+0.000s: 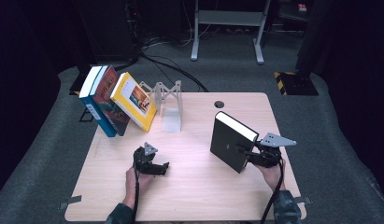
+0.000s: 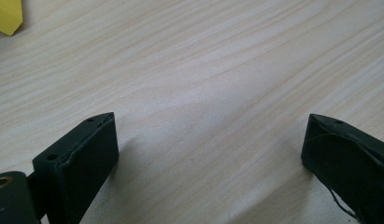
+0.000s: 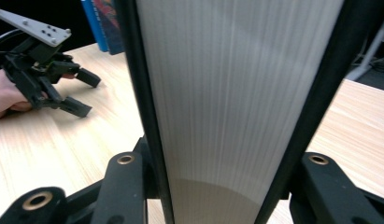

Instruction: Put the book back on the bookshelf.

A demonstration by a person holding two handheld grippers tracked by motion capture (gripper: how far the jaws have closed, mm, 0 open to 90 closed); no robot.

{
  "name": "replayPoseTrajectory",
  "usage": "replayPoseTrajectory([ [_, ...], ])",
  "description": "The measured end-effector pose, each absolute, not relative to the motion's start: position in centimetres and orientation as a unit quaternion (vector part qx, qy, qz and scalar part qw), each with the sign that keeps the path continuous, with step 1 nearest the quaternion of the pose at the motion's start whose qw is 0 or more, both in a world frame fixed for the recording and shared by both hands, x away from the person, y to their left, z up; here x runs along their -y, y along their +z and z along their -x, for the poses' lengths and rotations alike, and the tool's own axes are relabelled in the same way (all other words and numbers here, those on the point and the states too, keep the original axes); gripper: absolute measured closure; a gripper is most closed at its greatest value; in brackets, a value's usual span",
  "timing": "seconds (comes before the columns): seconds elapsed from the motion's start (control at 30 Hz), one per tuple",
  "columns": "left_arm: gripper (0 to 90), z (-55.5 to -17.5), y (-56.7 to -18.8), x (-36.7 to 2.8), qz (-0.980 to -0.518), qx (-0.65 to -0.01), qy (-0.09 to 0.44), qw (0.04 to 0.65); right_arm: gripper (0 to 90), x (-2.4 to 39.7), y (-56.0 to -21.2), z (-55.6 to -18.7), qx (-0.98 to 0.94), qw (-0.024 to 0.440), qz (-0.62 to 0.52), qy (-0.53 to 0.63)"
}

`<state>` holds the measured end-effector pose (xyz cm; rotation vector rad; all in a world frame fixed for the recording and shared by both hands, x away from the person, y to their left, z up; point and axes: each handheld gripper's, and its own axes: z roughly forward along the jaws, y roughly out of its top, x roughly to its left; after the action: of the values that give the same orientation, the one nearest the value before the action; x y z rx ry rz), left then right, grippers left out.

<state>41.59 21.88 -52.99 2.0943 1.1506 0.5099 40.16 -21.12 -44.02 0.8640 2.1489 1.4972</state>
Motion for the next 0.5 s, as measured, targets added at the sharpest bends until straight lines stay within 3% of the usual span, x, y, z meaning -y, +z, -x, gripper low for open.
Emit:
replayPoseTrajectory([
  [0.5, 3.6, -41.6, -53.0, -21.9, -0.806, -0.442, 0.196, 0.342, 53.6, 16.7, -43.9, -41.4, -0.786, 0.156, -0.257, 0.541],
])
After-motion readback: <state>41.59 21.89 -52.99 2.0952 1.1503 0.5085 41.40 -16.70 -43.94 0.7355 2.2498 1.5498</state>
